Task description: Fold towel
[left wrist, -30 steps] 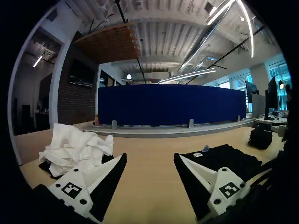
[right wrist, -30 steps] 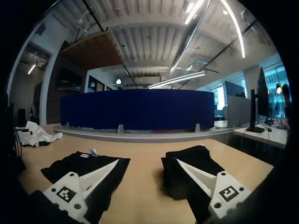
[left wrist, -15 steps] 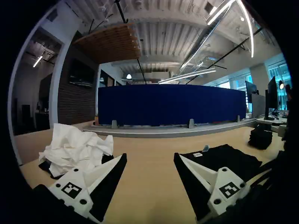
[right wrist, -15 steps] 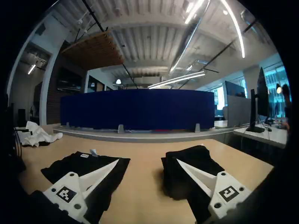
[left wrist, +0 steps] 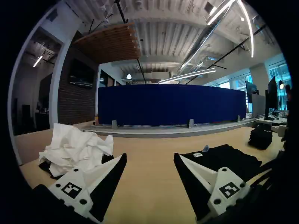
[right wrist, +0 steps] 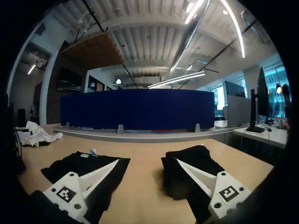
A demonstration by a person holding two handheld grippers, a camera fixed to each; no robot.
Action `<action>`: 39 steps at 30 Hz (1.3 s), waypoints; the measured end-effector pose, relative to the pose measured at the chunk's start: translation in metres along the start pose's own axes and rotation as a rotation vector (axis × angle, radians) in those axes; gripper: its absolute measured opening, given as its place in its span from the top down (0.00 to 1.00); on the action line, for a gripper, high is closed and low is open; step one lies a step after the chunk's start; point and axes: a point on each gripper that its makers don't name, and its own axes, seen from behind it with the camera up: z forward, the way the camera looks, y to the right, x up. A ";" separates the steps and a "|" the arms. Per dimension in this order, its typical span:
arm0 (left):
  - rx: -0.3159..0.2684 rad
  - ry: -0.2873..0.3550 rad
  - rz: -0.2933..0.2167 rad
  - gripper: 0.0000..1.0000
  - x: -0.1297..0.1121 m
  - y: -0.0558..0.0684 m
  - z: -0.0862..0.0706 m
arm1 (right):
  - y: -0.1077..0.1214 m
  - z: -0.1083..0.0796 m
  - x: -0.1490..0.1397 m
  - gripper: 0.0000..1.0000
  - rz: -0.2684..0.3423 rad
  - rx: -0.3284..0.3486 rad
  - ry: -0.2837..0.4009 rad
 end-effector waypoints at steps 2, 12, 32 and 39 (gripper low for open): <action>0.000 0.000 0.000 0.07 0.000 0.000 0.000 | 0.000 0.000 0.000 0.00 0.000 0.000 0.000; -0.002 0.000 0.000 0.07 0.000 0.001 0.000 | 0.001 0.002 0.001 0.00 0.000 -0.012 0.000; 0.008 0.018 0.003 0.07 0.062 -0.005 0.001 | 0.005 -0.001 0.080 0.00 0.018 -0.038 0.039; 0.016 0.026 0.017 0.07 0.124 -0.010 -0.001 | 0.001 -0.007 0.142 0.00 0.008 -0.035 0.041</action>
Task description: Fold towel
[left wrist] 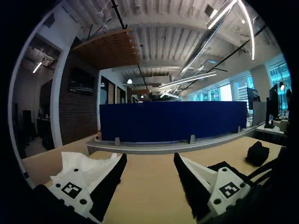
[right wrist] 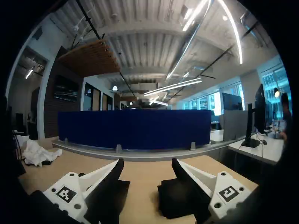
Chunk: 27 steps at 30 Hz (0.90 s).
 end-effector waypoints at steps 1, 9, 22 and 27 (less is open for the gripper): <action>0.003 -0.002 -0.001 0.07 0.007 -0.001 0.000 | 0.000 0.000 0.006 0.00 0.000 0.000 -0.002; 0.003 -0.008 -0.019 0.07 0.057 -0.004 -0.001 | 0.000 -0.002 0.055 0.00 -0.019 0.003 -0.007; -0.021 -0.043 0.001 0.07 0.068 0.005 0.002 | -0.007 -0.005 0.064 0.00 -0.026 0.022 -0.043; -0.060 -0.093 0.025 0.07 0.059 0.014 0.000 | -0.015 -0.005 0.057 0.00 -0.040 0.056 -0.084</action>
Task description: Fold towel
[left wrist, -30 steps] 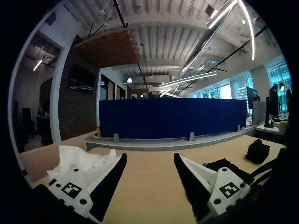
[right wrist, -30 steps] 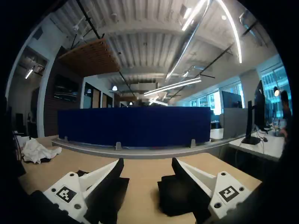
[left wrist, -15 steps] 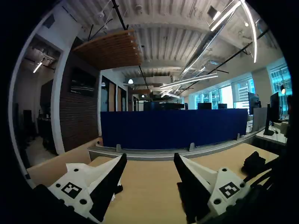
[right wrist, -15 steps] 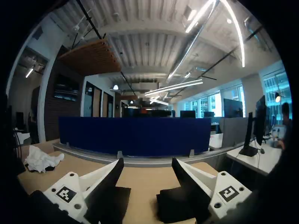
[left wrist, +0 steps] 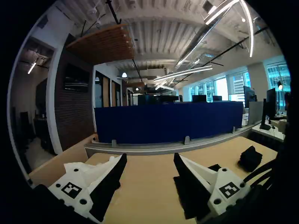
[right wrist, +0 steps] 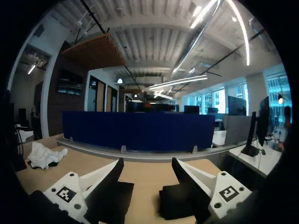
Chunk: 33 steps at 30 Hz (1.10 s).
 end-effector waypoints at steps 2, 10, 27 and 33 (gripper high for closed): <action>-0.021 -0.026 0.008 0.07 -0.005 0.004 0.000 | -0.004 0.000 -0.003 0.00 -0.006 0.023 -0.018; -0.105 -0.122 0.027 0.07 -0.019 0.022 0.000 | -0.025 0.004 -0.021 0.00 -0.028 0.140 -0.133; -0.391 -0.352 0.096 0.07 -0.071 0.078 -0.008 | -0.068 -0.011 -0.073 0.00 -0.167 0.397 -0.392; -0.417 -0.381 0.116 0.07 -0.090 0.086 -0.008 | -0.073 -0.007 -0.083 0.00 -0.160 0.410 -0.407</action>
